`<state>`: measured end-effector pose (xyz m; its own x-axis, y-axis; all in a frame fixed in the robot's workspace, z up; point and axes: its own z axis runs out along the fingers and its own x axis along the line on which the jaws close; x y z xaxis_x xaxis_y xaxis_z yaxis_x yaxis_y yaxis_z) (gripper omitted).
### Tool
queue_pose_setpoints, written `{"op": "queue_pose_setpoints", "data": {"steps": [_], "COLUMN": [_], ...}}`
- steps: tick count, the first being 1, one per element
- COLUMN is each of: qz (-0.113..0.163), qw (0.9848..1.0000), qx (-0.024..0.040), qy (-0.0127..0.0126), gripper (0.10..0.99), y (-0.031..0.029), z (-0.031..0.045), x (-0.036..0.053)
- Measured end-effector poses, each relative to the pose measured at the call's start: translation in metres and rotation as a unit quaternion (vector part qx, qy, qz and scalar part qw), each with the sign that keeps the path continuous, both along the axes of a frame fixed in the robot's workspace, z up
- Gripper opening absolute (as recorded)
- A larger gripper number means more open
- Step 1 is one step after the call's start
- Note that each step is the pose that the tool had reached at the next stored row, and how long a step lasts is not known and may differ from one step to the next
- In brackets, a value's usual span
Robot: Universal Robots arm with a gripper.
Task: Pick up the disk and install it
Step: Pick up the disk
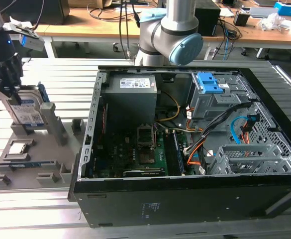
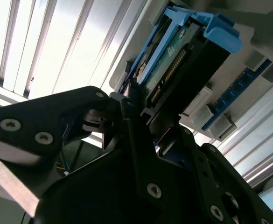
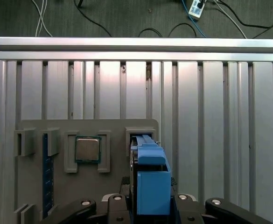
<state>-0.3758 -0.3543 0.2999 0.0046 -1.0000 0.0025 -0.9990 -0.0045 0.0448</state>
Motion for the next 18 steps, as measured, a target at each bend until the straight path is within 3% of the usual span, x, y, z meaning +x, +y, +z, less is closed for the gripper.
{"op": "queue_pose_setpoints", "data": {"steps": [9, 18], "qz": [0.0, 0.0], "qw": [1.0, 1.0], "qx": [0.0, 0.0], "qy": [0.0, 0.0002], "gripper": [0.365, 0.365], "y": [0.0, 0.0002], "z": [0.0185, 0.0283], "x": [0.0, 0.0]}}
